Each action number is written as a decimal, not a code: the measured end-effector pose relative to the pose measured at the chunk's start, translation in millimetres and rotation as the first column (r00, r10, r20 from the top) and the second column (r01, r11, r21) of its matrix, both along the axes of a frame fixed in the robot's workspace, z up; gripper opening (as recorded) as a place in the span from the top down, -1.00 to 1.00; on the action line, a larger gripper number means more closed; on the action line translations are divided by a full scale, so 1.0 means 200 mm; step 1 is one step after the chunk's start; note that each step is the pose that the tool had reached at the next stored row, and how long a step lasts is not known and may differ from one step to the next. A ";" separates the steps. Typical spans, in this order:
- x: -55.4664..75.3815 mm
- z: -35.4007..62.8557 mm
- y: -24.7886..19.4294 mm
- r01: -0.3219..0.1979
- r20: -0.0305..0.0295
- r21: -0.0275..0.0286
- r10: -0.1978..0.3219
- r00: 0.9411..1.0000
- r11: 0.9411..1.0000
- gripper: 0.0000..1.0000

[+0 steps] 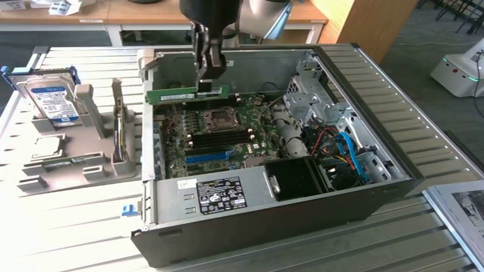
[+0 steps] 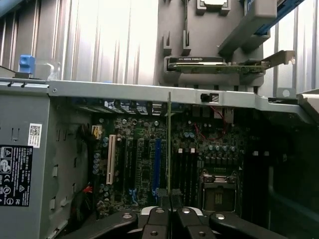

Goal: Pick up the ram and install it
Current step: 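Pick up the ram and move it above insertion slot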

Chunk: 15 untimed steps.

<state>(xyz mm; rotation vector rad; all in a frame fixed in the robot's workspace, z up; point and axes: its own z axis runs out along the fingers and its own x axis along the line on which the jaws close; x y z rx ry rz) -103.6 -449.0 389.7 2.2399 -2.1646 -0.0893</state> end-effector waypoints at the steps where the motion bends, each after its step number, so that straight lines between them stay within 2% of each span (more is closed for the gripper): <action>1: 0.01 0.000 0.000 0.000 0.000 0.000 0.000 1.000 1.000 0.77; 15: 0.22 0.000 0.000 0.000 -0.007 0.000 0.000 1.000 1.000 0.77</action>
